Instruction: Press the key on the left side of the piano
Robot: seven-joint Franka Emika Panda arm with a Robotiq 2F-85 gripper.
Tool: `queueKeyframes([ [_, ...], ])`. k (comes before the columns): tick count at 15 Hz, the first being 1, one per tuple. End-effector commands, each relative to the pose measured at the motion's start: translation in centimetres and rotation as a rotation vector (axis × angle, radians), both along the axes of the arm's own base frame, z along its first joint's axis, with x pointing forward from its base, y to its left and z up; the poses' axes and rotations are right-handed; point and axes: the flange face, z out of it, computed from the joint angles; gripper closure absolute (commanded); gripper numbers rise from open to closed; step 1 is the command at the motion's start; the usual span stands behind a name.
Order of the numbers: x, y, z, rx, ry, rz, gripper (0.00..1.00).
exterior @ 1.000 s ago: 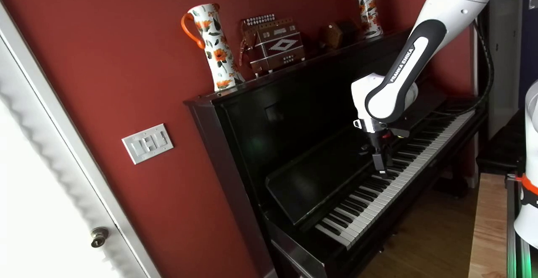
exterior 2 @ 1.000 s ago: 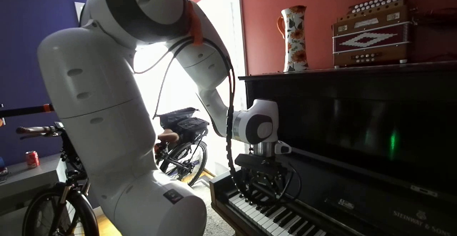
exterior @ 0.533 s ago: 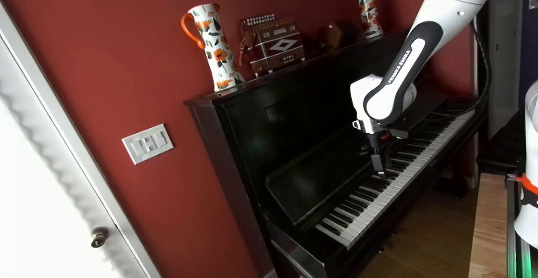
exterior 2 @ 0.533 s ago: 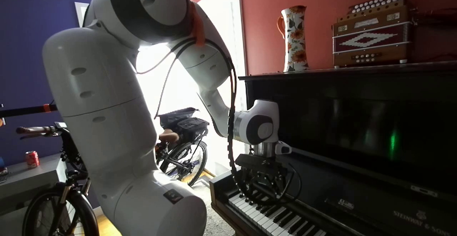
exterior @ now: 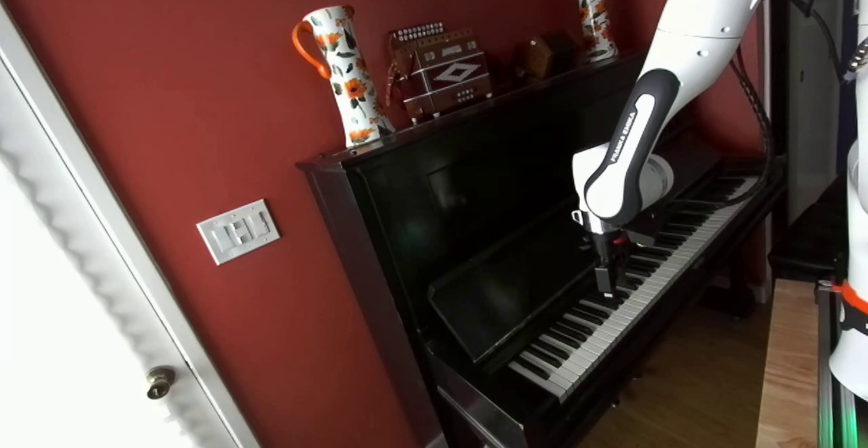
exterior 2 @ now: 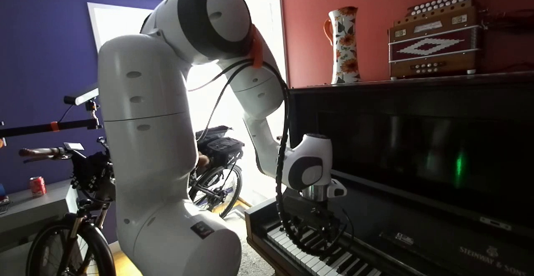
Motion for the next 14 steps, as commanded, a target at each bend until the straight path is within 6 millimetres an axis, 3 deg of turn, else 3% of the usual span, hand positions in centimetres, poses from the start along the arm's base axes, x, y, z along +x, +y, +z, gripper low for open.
queueKeyframes([
  [1, 0.2, -0.9, -2.2, 0.005, 0.003, -0.012, 0.38],
  [3, 0.2, -1.3, -3.1, 0.005, 0.008, -0.018, 0.57],
  [9, 0.5, -1.9, -4.8, 0.016, -0.005, -0.033, 0.99],
  [14, 0.9, -2.2, -5.9, 0.024, 0.002, -0.040, 1.00],
])
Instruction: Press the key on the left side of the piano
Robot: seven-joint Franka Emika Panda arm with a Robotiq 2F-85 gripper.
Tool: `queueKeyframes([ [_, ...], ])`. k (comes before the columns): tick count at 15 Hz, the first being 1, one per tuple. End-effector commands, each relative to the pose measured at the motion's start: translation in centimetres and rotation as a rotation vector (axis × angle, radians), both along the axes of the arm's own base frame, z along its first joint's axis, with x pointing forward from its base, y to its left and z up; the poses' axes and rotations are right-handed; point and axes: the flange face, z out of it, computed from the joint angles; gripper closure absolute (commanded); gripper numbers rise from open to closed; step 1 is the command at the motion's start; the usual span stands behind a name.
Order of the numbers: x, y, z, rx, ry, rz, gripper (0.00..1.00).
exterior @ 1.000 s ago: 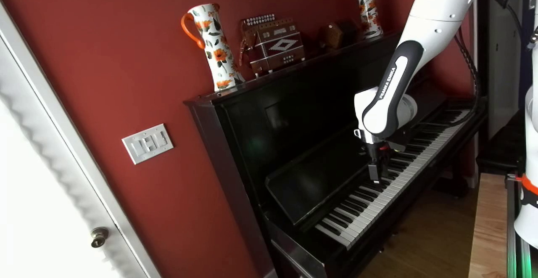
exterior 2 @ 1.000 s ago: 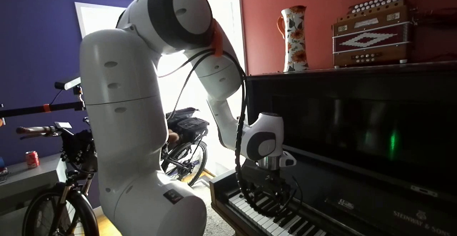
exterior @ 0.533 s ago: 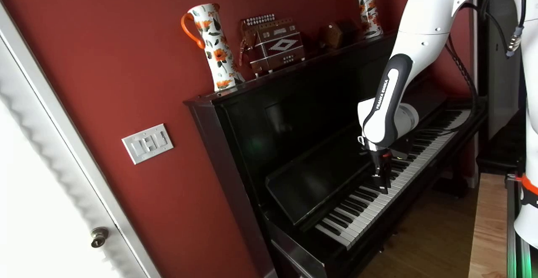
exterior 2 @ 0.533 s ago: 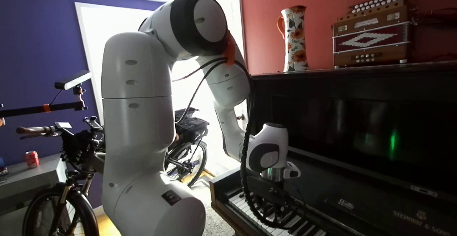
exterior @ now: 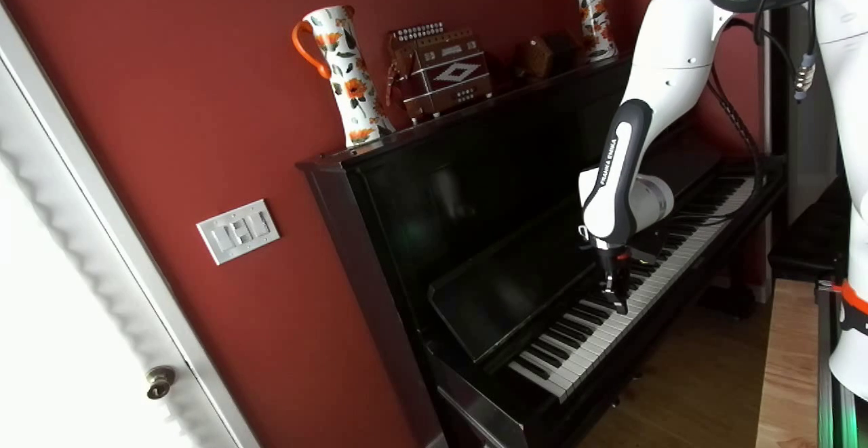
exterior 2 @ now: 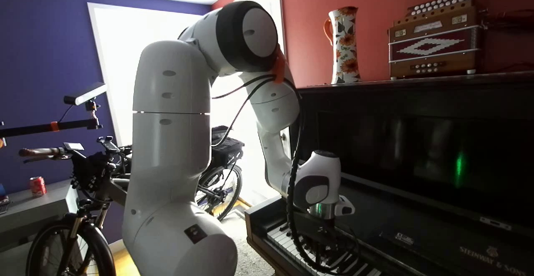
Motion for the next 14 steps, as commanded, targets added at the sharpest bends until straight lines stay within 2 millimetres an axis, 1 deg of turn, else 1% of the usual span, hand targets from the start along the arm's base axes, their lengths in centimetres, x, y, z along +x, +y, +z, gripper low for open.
queueKeyframes([
  [1, 0.5, -0.4, -1.3, 0.013, -0.002, -0.004, 1.00],
  [14, 1.2, -1.4, -3.5, 0.022, 0.001, -0.012, 1.00],
])
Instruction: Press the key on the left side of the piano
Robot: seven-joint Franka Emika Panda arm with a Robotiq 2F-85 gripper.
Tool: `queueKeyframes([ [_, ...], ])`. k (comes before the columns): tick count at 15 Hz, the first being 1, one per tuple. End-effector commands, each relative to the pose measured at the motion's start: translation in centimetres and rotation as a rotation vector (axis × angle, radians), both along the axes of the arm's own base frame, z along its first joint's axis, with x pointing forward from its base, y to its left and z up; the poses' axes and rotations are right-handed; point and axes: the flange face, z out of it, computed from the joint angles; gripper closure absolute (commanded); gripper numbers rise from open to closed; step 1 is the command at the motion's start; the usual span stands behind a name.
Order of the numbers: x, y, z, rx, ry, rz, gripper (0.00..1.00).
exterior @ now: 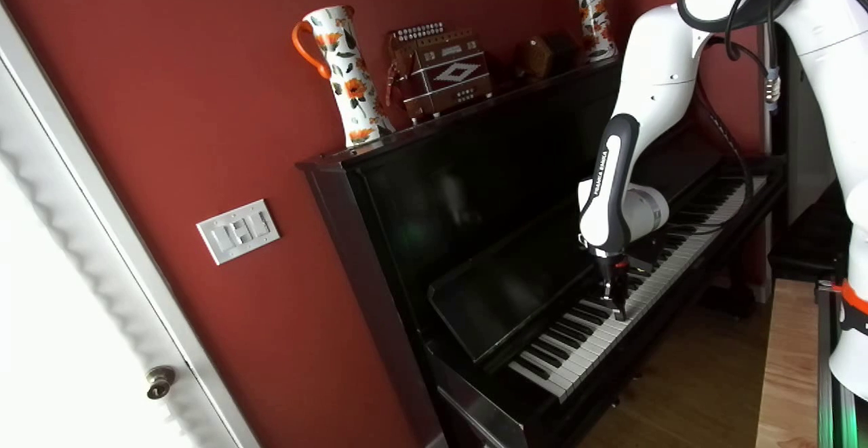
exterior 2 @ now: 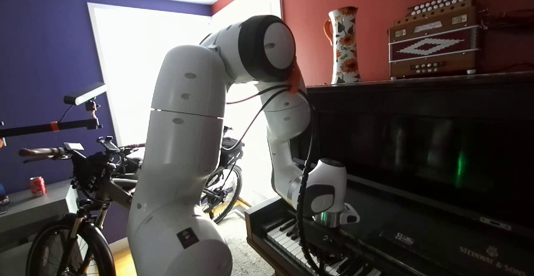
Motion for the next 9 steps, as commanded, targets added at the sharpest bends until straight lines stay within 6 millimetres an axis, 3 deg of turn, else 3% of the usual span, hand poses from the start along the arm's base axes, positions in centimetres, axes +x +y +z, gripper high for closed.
queueKeyframes([
  [1, 0.2, -0.5, -1.0, 0.006, -0.009, -0.002, 1.00],
  [9, 0.2, -0.4, -2.1, 0.015, 0.005, -0.009, 1.00],
])
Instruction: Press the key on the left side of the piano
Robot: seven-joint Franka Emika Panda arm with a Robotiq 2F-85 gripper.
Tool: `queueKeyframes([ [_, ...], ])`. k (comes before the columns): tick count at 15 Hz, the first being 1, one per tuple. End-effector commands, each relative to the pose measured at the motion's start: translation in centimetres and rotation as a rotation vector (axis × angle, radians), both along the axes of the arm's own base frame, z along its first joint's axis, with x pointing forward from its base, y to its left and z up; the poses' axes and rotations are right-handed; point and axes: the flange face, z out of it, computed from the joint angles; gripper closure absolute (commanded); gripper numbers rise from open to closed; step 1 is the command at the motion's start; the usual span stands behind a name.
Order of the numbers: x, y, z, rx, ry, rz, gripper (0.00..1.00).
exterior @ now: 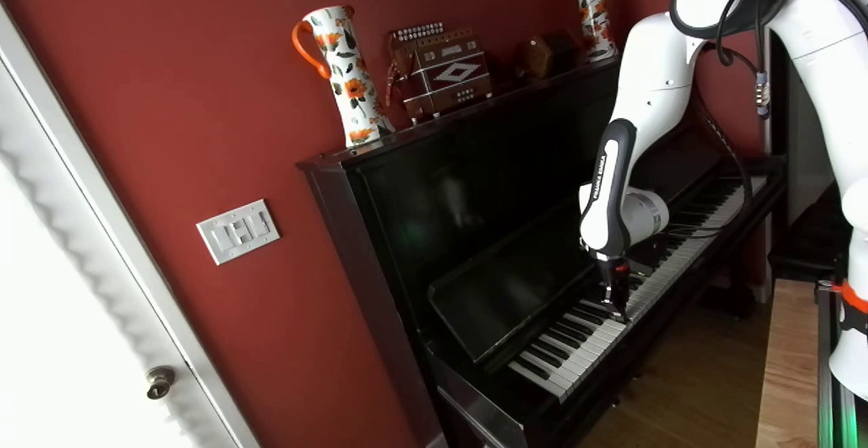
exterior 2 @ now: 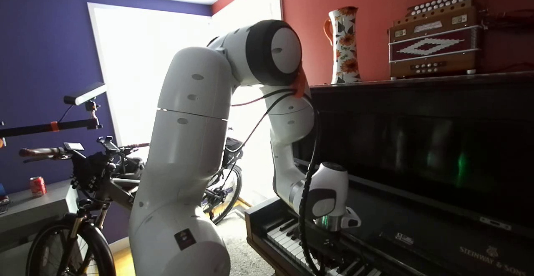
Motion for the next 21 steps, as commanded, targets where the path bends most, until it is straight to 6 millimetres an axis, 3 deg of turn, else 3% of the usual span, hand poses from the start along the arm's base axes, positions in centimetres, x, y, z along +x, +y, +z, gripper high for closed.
queueKeyframes([
  [1, 0.1, -0.1, -1.1, 0.010, -0.002, 0.002, 1.00],
  [10, 0.1, -0.2, -0.6, 0.005, -0.001, 0.001, 1.00],
  [21, 0.1, -0.1, 2.7, -0.031, -0.045, 0.020, 1.00],
])
